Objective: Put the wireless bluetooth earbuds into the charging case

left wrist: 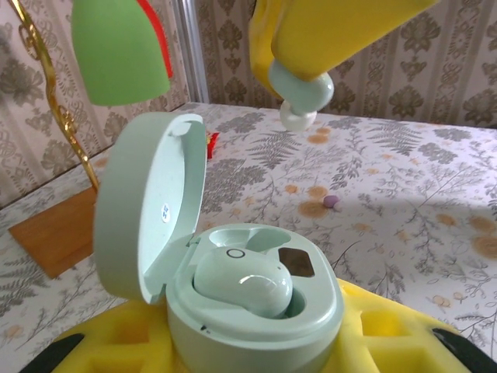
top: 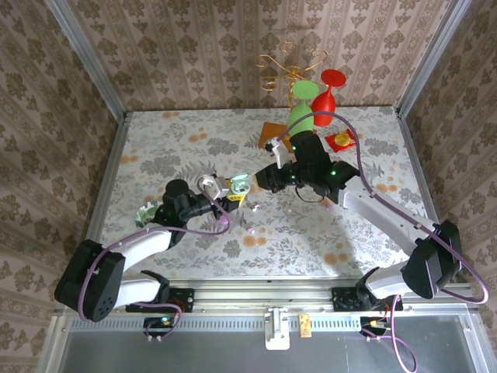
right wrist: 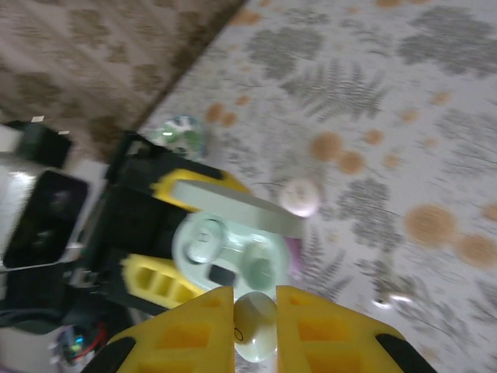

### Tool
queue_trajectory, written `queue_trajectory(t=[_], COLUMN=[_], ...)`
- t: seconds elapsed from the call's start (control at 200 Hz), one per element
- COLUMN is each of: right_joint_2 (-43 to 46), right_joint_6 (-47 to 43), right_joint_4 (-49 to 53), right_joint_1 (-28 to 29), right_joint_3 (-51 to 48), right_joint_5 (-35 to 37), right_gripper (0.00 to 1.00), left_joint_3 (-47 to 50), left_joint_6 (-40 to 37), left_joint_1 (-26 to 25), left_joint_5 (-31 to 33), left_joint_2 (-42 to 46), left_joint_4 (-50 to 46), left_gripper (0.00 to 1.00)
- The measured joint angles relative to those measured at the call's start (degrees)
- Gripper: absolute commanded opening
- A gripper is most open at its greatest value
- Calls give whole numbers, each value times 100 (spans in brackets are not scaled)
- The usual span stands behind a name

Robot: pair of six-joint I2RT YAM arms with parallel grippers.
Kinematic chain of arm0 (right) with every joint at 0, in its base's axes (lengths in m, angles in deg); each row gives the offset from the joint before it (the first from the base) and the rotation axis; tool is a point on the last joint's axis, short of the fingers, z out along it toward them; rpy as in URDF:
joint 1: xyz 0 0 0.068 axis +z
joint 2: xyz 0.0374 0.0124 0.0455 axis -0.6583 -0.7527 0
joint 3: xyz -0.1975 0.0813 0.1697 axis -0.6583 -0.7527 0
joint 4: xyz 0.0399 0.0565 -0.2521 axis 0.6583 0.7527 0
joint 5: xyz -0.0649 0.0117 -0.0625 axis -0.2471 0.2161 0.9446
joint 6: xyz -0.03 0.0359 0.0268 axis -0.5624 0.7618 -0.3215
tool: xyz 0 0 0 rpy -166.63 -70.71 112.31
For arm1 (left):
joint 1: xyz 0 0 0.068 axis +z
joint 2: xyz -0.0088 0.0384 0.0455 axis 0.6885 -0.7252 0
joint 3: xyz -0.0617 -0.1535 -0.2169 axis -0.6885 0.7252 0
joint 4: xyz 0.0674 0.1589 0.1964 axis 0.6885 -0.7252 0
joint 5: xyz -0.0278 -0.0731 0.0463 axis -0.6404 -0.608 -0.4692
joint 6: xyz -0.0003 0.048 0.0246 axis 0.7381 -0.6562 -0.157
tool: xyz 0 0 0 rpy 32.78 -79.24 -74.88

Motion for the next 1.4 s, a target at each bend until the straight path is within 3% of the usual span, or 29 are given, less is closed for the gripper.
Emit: queue_trajectory(t=[0.315,1.4], right_joint_2=[-103,-363], right_joint_6=[98,225], right_joint_4=[-490,-765], right_joint_1=[0,-151], right_joint_3=[-31,-201], right_joint_5=[-835,-988], right_gripper=[15,18], left_joint_3=[-13,-85], left_joint_6=[358,754], left_joint_1=[0,0], left_joint_5=[-306,-363], left_joint_2=[-2,-201], left_joint_4=[358,850], left_gripper=[24,24])
